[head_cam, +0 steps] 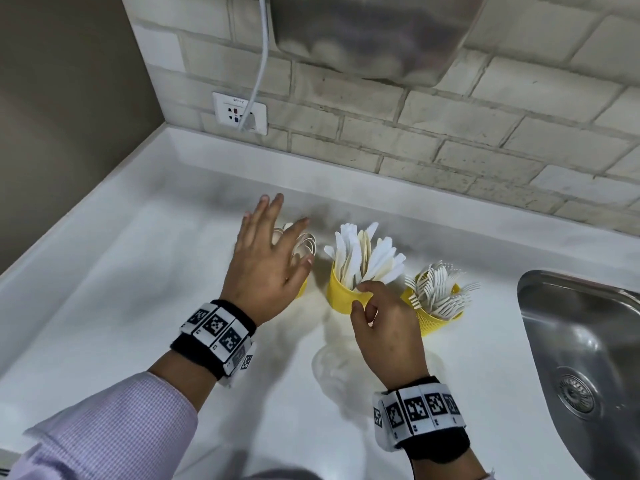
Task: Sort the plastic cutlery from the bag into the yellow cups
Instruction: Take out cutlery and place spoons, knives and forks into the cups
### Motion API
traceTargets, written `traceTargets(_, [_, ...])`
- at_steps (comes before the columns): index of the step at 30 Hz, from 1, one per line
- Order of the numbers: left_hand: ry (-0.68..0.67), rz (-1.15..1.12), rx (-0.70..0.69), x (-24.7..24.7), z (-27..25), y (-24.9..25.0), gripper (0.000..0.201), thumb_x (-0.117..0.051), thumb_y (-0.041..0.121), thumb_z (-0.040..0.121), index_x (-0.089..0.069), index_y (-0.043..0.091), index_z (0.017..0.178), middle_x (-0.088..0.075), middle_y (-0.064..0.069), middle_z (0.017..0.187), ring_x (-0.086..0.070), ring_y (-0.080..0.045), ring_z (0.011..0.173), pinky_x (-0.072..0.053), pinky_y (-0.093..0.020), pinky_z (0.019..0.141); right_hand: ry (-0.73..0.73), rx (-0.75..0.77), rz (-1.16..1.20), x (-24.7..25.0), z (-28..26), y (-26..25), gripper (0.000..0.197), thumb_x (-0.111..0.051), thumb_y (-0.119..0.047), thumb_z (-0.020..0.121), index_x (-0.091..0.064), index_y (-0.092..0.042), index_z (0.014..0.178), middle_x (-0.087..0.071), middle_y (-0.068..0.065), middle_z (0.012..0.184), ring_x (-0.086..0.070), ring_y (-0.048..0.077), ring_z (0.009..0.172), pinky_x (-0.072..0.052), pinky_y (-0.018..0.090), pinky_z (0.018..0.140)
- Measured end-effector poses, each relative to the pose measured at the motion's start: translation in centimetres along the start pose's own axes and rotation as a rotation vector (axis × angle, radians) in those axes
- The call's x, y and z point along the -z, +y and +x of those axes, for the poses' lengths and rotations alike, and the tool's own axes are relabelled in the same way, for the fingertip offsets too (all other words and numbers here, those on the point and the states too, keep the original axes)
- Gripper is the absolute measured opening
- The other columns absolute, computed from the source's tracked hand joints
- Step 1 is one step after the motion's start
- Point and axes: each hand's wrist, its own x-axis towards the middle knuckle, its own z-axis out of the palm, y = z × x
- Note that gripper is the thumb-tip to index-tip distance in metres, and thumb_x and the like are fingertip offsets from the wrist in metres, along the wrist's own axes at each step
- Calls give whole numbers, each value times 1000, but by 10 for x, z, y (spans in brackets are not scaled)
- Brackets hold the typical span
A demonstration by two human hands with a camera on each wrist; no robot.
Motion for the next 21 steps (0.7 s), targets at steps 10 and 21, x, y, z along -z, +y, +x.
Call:
traceTargets(10, [81,13,101,-14,-47,-6,27,-62,31,87,-75,17,107,-64,-4,91,-60,-31,80,-54,-38,65,6,-39,-67,-4,2,9,15,-67,-14,92,-69,-22,105,-67,-5,77,-60,19,68,-39,27,60])
traceTargets(21, [93,7,167,-20,-46,-3,10,-80,14,84,-80,20,92,-66,0,81,-59,-31,77,-54,-36,60,-16,-64,-84,-14,5,-1,14,-60,-9,93,-61,-21,85,-63,-3,76,-59,27,67,-40,31,55])
